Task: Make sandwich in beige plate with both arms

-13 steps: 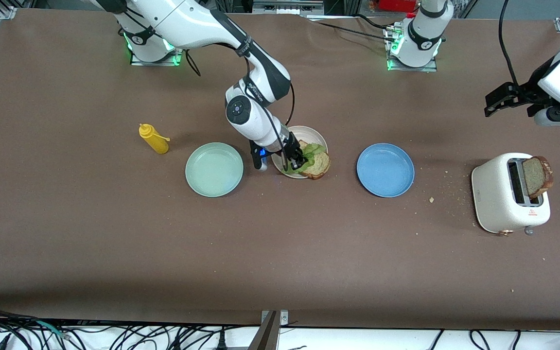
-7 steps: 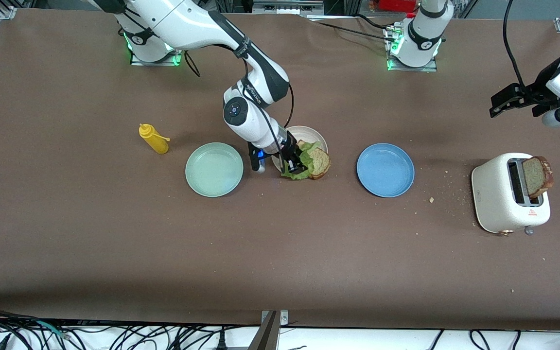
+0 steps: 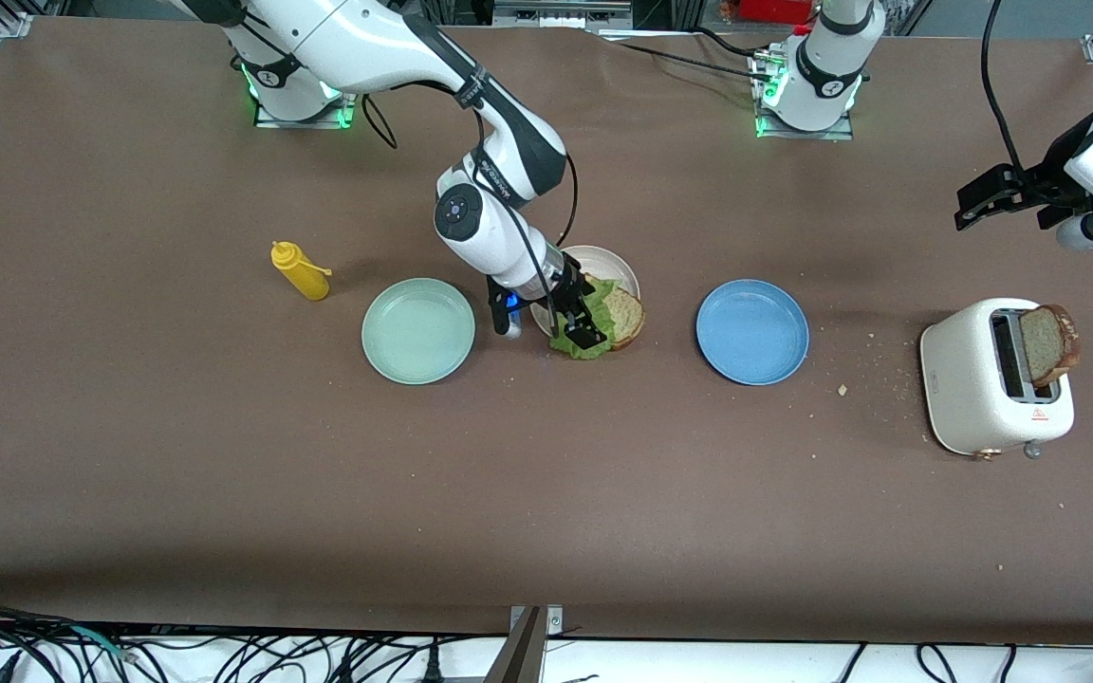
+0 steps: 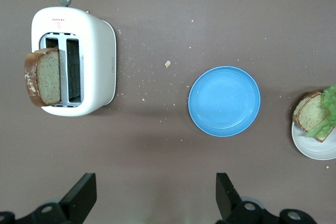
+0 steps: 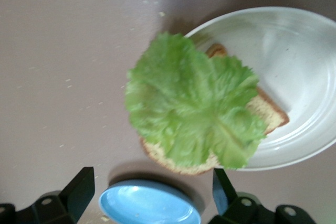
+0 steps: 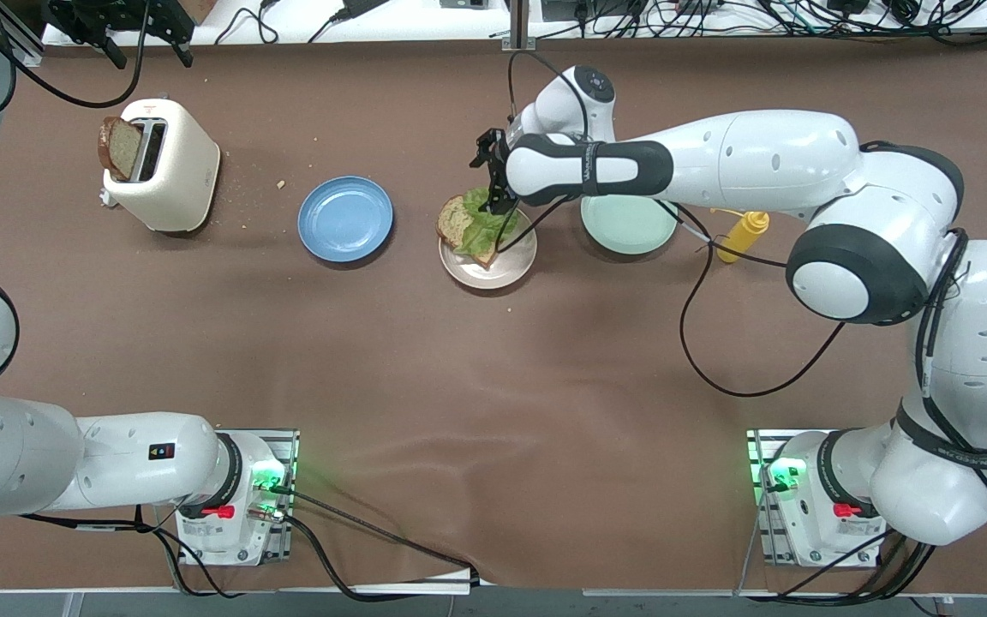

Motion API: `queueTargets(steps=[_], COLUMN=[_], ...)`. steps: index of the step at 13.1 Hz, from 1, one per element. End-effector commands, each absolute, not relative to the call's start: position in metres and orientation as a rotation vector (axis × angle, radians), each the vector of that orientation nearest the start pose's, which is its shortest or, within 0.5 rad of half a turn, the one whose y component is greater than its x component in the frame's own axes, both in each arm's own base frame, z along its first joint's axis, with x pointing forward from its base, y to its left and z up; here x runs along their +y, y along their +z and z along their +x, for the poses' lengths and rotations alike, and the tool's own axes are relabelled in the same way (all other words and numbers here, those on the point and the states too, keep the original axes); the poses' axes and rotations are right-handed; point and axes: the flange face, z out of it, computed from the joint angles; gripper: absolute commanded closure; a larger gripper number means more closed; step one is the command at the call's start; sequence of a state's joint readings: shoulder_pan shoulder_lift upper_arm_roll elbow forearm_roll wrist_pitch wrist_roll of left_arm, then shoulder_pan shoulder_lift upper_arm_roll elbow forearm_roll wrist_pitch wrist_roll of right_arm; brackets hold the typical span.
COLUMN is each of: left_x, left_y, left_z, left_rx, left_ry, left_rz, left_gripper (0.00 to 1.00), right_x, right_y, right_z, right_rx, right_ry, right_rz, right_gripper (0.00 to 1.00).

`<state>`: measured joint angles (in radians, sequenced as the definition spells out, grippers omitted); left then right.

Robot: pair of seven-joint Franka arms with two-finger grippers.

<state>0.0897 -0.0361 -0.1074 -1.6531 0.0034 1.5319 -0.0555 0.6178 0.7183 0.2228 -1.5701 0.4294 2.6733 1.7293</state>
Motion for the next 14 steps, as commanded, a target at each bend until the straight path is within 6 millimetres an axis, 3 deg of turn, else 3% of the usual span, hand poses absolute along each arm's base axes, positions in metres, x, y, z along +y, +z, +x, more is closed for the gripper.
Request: queueTargets(steps=[1, 3, 5, 9, 12, 14], left_x=[-0.009, -0.009, -0.008, -0.008, -0.008, -0.008], left_y=[0.604, 0.604, 0.603, 0.602, 0.603, 0.600], left_z=[0.535, 0.535, 0.536, 0.536, 0.535, 0.536], left_rx=[-0.051, -0.051, -0.053, -0.055, -0.060, -0.060], left_ry=[0.136, 0.136, 0.140, 0.143, 0.143, 0.149], left_rz=[-3.120, -3.118, -3.112, -3.115, -3.113, -3.111], left_gripper=[0.00, 0.00, 0.00, 0.00, 0.00, 0.00], right_x=[0.486, 0.451, 0.407, 0.280, 0.170, 0.108], right_y=[0.321, 0.363, 0.405, 0.475, 0.510, 0.522], right_z=[0.537, 0.546, 0.553, 0.582, 0.604, 0.614], right_rx=[1.582, 1.535, 1.344, 0.946, 0.655, 0.391], right_ry=[0.357, 0.292, 0.280, 0.249, 0.153, 0.048], right_rz=[-2.216, -2.380, -2.582, -2.809, -2.907, -3.009], right_gripper=[0.01, 0.00, 0.00, 0.00, 0.00, 0.00])
